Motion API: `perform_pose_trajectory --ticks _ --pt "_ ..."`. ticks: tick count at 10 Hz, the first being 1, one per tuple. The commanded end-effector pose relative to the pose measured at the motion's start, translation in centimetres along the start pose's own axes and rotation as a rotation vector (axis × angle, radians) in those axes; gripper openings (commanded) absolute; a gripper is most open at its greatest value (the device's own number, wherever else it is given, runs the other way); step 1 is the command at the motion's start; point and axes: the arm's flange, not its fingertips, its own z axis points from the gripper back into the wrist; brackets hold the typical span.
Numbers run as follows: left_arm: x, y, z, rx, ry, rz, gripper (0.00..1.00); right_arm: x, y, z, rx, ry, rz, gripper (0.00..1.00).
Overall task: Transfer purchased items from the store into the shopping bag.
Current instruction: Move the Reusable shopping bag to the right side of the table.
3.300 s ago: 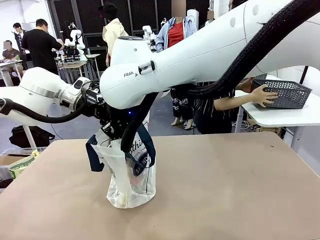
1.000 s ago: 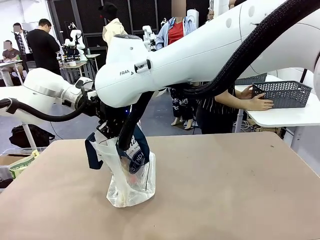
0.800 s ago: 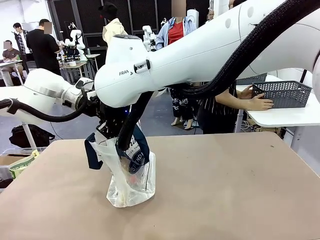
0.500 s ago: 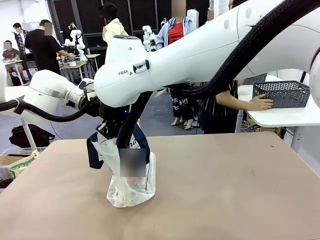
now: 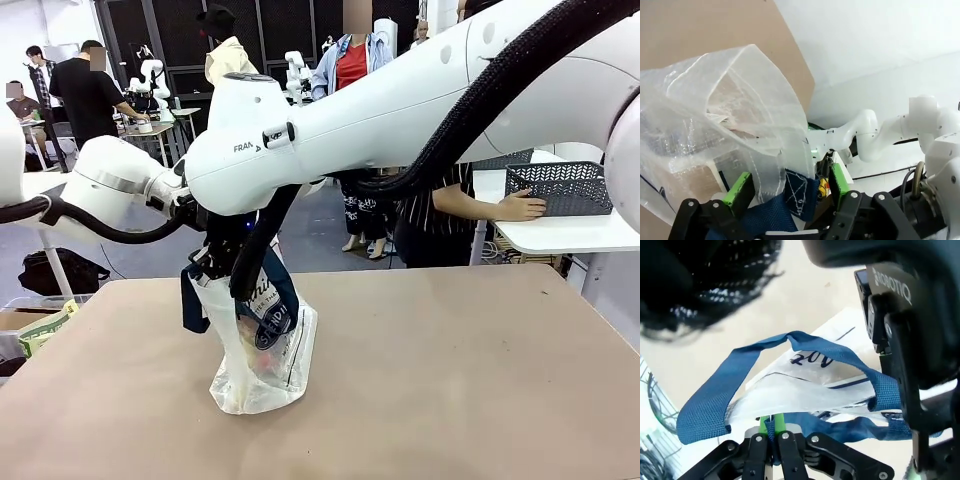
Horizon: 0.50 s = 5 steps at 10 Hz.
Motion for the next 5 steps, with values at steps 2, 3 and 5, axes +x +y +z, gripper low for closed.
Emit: perform_pose_trajectory --ticks 2,3,5 --pt "0.50 0.02 -0.39 0.048 0.039 0.055 0.79 0.62 0.72 -0.24 -0.008 0.006 0.001 0.00" --pt "0.56 0.05 -0.49 0.057 0.054 0.067 0.79 0.55 0.77 -0.20 -0.012 0.006 0.000 0.00" --pt "0.69 0.17 -0.68 0.089 0.074 0.100 0.75 0.46 0.73 -0.14 -0.013 0.003 -0.003 0.00"
